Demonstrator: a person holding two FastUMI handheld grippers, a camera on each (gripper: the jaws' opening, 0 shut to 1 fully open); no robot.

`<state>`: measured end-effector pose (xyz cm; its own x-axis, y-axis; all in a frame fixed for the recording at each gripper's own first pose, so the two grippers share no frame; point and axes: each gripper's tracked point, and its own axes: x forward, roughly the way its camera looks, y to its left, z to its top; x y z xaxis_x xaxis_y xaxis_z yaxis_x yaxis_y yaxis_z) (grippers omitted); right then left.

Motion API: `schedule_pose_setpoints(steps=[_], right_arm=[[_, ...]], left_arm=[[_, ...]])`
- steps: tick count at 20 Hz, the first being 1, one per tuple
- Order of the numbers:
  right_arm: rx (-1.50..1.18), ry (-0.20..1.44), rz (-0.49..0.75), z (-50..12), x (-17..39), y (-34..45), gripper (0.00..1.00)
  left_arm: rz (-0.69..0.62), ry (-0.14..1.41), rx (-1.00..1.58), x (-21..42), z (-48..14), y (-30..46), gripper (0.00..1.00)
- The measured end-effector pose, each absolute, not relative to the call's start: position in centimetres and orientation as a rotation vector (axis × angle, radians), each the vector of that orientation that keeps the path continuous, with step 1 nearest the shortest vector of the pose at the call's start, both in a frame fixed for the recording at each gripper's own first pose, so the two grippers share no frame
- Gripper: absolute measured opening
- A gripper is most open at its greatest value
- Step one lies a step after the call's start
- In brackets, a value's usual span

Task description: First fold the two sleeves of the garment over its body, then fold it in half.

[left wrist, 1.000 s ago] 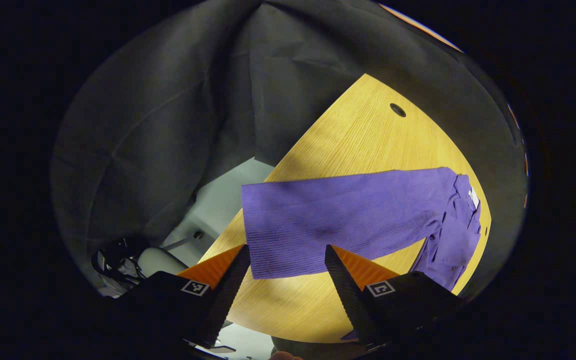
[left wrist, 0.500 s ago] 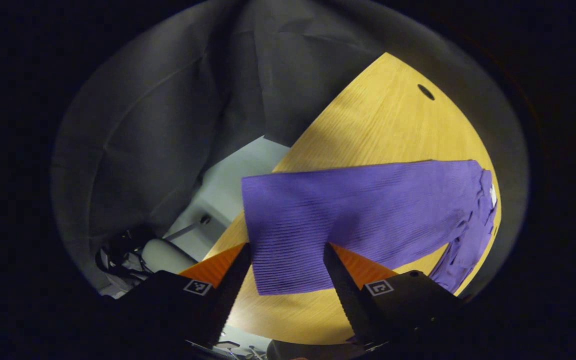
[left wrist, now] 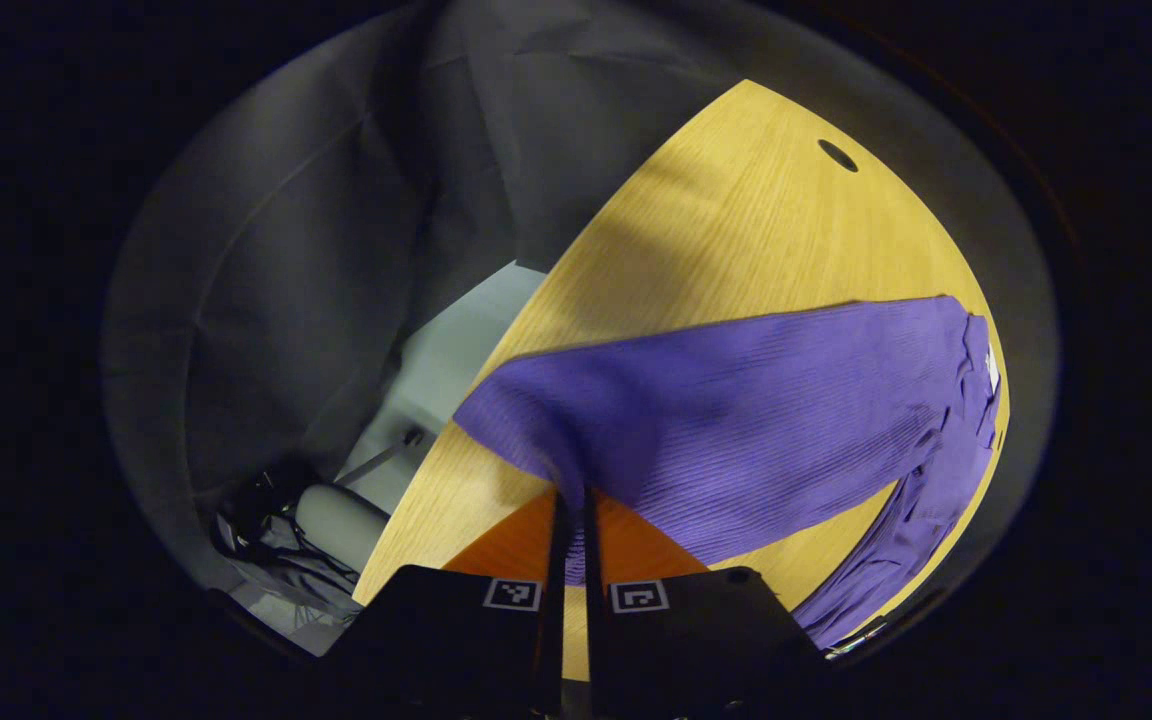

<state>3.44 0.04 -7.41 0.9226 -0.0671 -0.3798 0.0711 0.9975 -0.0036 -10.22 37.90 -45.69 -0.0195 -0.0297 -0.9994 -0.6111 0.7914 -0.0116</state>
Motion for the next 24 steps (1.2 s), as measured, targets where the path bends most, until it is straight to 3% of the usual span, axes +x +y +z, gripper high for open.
schedule_pose_setpoints(steps=[11, 19, 20, 23, 24], right_arm=[[0.038, 0.309, -0.077, -5.2, 2.4, -5.2, 0.95], [0.062, 0.302, -0.100, -6.5, -0.8, -7.5, 0.95], [0.052, 0.300, -0.112, -6.5, -1.4, -8.2, 1.00], [0.057, 0.283, -0.149, -5.8, -2.8, -9.9, 0.95], [0.065, 0.275, -0.160, -5.7, -3.1, -10.5, 1.00]], left_arm=[[0.416, 1.451, -0.347, -5.2, -39.2, 35.0, 0.11], [0.225, 1.371, -0.212, 2.6, -34.3, 27.1, 0.11], [0.199, 1.367, -0.198, 3.4, -34.0, 26.1, 0.11], [0.124, 1.346, -0.149, 5.9, -32.3, 22.7, 0.11], [0.096, 1.336, -0.136, 6.9, -31.8, 21.1, 0.11]])
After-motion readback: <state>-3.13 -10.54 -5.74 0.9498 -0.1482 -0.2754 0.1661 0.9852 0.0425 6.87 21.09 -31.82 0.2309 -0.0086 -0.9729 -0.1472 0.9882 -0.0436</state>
